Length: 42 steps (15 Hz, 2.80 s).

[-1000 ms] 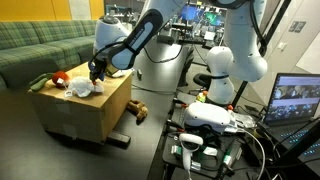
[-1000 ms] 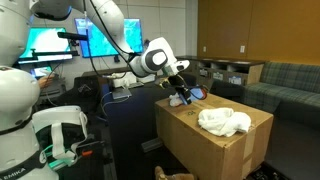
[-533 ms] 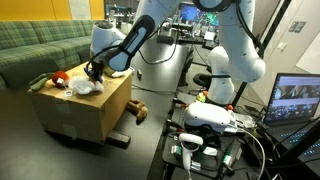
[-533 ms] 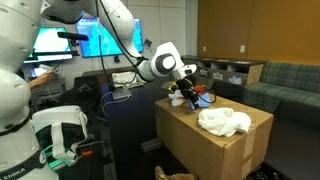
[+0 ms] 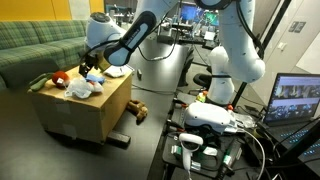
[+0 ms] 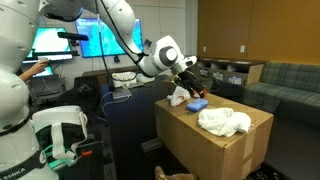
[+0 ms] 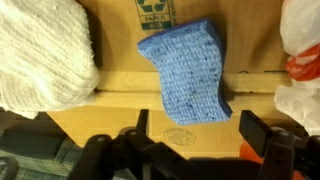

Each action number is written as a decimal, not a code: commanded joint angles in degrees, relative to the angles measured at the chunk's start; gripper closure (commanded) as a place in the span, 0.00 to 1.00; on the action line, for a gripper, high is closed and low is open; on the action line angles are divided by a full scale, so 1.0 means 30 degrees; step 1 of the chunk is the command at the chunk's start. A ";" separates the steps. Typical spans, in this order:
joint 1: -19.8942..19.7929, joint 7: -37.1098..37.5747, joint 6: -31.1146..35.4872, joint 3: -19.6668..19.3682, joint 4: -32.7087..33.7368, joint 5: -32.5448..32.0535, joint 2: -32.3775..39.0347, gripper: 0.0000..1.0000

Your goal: Replace the objects on the box with the objects on the table, that is the brown toy with the towel, plastic bag with the blue duster and orange object with the dark brown duster

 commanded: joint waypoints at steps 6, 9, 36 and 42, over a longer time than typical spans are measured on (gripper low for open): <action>-0.0879 0.0300 0.0175 0.2324 -0.1629 -0.2579 -0.3124 0.00; -0.2712 -0.2120 0.0283 0.5337 -0.2578 -0.1648 -0.3920 0.00; -1.0182 -1.3622 0.0620 1.3483 -0.0728 0.2588 -0.0601 0.42; -0.9884 -1.3148 0.0507 1.2967 -0.1301 0.2262 -0.1170 0.87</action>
